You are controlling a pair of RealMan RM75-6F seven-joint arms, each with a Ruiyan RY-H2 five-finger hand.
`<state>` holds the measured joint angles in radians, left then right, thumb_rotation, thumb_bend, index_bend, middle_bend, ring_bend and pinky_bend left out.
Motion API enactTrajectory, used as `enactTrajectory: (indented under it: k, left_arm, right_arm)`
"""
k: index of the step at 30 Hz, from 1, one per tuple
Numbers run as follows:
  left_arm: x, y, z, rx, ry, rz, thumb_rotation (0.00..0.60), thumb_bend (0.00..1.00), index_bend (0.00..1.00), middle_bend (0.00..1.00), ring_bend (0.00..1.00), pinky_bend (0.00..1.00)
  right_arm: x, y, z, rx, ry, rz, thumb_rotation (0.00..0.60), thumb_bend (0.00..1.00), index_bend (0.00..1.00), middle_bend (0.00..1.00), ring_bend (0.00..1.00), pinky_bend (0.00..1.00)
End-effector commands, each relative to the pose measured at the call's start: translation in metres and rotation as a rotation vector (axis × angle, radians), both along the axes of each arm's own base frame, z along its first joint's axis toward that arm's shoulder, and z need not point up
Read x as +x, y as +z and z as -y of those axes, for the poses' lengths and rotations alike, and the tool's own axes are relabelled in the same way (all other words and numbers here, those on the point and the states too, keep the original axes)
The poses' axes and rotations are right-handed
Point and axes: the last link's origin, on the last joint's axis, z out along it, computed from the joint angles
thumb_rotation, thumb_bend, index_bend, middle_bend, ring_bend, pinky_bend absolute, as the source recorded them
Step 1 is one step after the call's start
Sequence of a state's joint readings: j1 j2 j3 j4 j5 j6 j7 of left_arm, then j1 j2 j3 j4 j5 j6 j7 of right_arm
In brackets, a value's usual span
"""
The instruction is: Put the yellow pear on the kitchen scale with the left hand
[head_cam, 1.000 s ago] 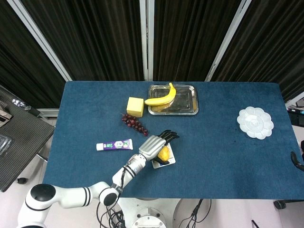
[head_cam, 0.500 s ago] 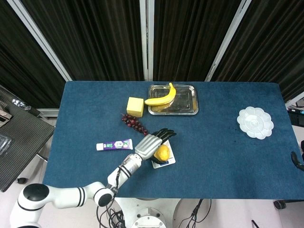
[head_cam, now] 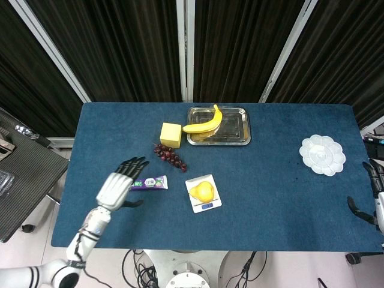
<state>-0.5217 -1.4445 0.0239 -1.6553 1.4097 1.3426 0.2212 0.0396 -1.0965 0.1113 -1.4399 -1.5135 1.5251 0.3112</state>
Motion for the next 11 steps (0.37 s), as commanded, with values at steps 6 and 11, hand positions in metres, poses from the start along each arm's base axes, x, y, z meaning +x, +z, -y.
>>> enactTrajectory:
  k: [6,11]
  left_arm:
    - [-0.120,0.073,0.078,0.111,0.219,-0.209,0.600,0.08,0.06,0.02,0.00,0.07]
    - [-0.136,0.081,0.087,0.122,0.274,-0.162,0.600,0.09,0.06,0.02,0.00,0.06]
  right_arm:
    - [-0.002,-0.036,-0.008,0.113,0.006,-0.121,0.600,0.27,0.00,0.00,0.00,0.00]
    - [-0.008,-0.045,-0.013,0.133,-0.023,-0.145,0.600,0.27,0.00,0.00,0.00,0.00]
